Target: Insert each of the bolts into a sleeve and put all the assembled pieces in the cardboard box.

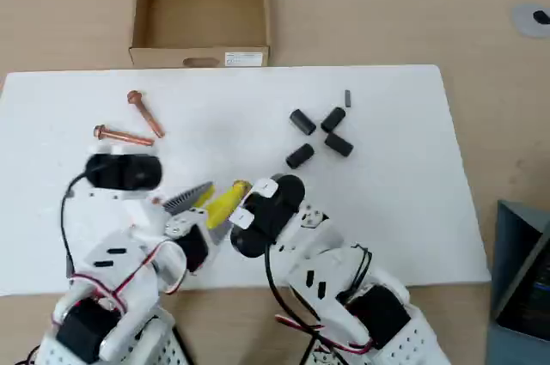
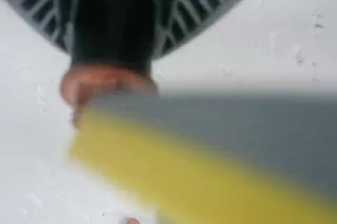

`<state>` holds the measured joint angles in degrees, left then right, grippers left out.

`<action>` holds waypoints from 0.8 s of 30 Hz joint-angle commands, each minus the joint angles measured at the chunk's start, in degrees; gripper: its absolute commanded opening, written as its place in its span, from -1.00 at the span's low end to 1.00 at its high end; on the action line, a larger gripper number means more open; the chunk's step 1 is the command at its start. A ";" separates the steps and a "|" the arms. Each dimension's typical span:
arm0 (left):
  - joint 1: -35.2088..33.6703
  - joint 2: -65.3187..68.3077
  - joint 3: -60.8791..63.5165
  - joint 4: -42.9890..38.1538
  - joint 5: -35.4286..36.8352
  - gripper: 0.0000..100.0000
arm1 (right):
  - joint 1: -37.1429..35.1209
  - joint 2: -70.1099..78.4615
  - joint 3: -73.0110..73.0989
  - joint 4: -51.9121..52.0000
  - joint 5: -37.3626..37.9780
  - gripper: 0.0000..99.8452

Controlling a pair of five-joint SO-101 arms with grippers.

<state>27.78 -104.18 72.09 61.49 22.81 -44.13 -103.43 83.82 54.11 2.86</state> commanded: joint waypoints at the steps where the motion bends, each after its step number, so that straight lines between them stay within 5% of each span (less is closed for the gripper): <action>1: -2.11 -0.22 -6.15 1.14 -0.44 -0.67 | -0.13 -8.66 -1.89 -1.49 0.18 -0.98; 6: -5.98 -0.31 -8.79 3.08 -0.88 -1.00 | 0.22 -8.66 -1.89 -1.32 0.09 -0.98; 14: -25.14 -0.31 -9.49 9.14 -16.00 -1.00 | 9.10 -6.81 -2.24 0.62 -5.01 -0.98; 24: -47.65 -0.31 4.75 11.87 -27.16 -1.00 | 17.89 3.82 -11.74 2.37 -8.35 -0.98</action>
<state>-15.65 -104.18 74.64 73.36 -2.15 -27.43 -102.73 80.04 56.40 -4.62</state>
